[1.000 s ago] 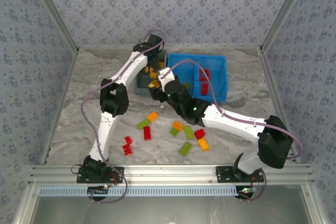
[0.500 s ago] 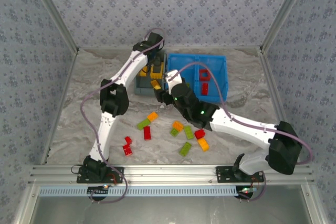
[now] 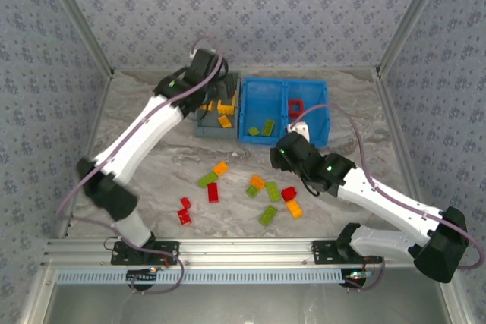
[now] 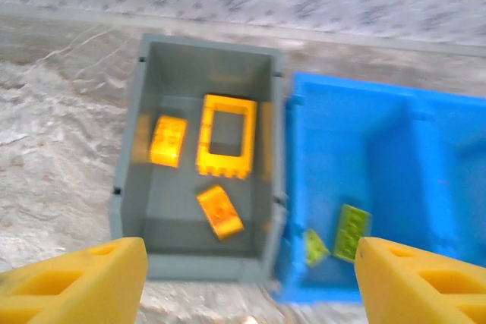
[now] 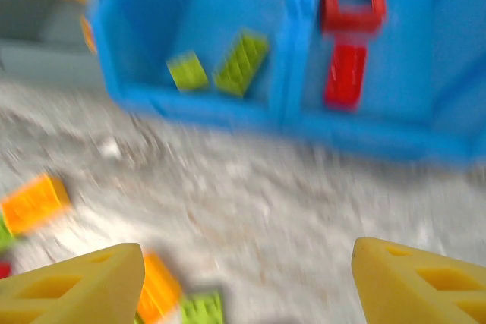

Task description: Sort the legos into containers by color

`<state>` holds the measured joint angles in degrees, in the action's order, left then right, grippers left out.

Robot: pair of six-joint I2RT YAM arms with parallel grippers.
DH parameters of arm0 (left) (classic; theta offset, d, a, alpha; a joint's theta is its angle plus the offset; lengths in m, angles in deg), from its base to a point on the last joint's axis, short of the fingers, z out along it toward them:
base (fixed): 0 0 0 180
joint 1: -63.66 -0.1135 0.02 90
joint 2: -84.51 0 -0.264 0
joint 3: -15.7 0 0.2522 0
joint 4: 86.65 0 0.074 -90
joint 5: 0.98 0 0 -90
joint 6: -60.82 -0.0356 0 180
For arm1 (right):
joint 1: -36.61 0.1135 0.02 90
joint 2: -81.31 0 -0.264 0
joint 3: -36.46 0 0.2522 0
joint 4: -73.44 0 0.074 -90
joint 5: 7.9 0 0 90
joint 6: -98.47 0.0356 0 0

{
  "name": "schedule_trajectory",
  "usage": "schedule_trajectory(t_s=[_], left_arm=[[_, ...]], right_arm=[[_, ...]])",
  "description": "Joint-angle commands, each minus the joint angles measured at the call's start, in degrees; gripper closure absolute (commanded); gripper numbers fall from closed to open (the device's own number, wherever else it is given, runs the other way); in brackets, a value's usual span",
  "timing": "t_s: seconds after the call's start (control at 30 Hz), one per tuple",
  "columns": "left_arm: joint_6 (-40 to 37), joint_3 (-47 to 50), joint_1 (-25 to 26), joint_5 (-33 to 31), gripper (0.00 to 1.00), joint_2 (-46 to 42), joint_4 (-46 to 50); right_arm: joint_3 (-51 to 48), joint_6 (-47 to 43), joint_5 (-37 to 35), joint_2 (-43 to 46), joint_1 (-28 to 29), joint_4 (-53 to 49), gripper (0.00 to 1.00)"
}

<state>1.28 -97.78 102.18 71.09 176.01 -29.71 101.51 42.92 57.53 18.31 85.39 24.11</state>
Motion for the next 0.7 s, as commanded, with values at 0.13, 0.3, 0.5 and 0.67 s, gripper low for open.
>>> schedule_trajectory(t_s=[0.13, 0.3, 0.5, 0.67], left_arm=[[-5.1, 27.1, 16.9, 11.8, 0.24, -20.2, -11.7], [-5.6, 43.0, 26.8, 12.9, 0.20, -31.5, -16.1], [-2.3, 51.2, 32.1, 10.5, 0.19, -39.8, -14.8], [-1.0, 52.1, 32.6, 10.0, 0.19, -40.7, -14.6]], right_arm=[[-5.6, 29.3, 9.7, 1.2, 0.6, -15.7, 0.27], [-9.5, 43.7, 11.5, -0.2, 0.4, -7.9, 0.30], [-11.7, 56.7, 12.0, -1.2, -1.1, -6.5, 0.35], [-13.2, 60.2, 13.9, -2.5, -2.3, -3.4, 0.38]])
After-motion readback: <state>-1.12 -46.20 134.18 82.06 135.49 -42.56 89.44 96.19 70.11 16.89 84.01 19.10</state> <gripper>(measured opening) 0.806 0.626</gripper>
